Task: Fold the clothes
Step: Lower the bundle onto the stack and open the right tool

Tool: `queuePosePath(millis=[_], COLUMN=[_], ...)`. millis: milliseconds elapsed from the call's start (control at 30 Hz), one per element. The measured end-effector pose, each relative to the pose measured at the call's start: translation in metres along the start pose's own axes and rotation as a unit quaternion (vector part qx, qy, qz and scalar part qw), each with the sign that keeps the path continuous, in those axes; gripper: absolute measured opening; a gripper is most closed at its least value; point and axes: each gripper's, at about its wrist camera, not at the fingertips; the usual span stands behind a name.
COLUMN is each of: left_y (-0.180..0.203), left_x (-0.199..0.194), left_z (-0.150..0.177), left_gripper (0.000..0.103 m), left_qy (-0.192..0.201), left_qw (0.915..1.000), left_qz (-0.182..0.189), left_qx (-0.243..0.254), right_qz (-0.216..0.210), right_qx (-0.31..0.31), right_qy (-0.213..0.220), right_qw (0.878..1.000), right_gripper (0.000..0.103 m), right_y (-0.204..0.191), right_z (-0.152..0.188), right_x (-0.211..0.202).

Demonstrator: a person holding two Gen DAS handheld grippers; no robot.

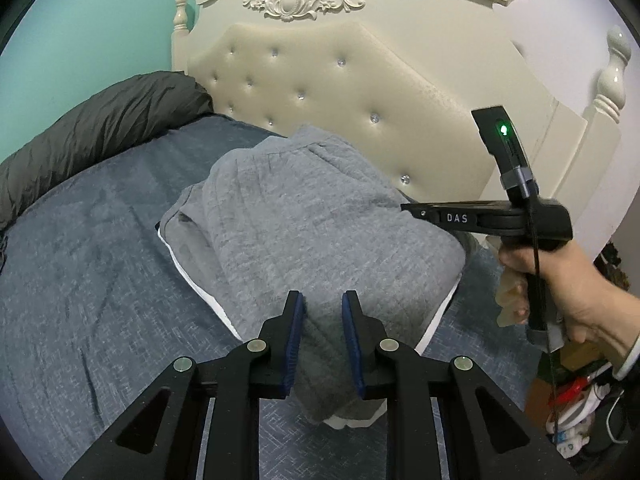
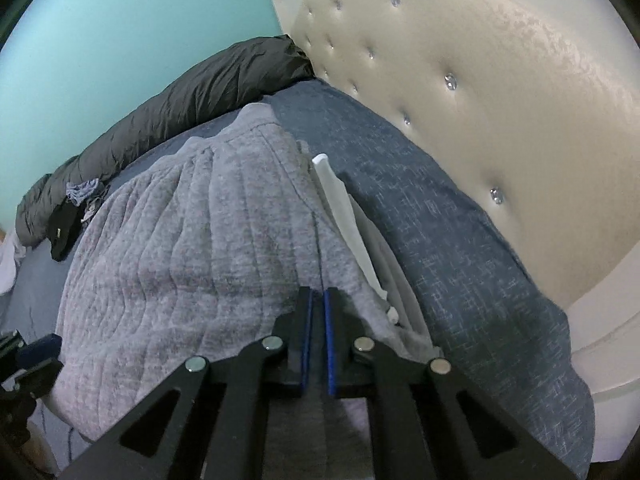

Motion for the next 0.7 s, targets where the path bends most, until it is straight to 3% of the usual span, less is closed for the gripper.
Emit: queuePosePath(millis=[100, 333, 467, 700], left_y=[0.002, -0.005, -0.003, 0.0], left_x=[-0.003, -0.011, -0.014, -0.012], left_z=[-0.002, -0.004, -0.004, -0.001], left_gripper=[0.015, 0.013, 0.014, 0.013], left_qy=[0.002, 0.007, 0.009, 0.003], left_qw=[0.9999, 0.9999, 1.0, 1.0], left_qz=[-0.007, -0.007, -0.004, -0.003], left_qx=[0.009, 0.002, -0.001, -0.002], right_qz=[-0.006, -0.053, -0.039, -0.012], right_qx=[0.001, 0.023, -0.019, -0.001], right_qy=[0.005, 0.106, 0.075, 0.038], right_qw=[1.0, 0.993, 0.996, 0.999], right_gripper=[0.003, 0.008, 0.008, 0.008], right_y=[-0.006, -0.021, -0.038, -0.037], right_z=[-0.009, -0.007, -0.001, 0.014], right_x=[-0.012, -0.071, -0.061, -0.039])
Point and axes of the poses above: each gripper's, at about its wrist camera, not at the fingertips, and x roughly the way its jaws point, y to its right, z to its underside, and after that the axes turned 9 degrees about -z, right-handed
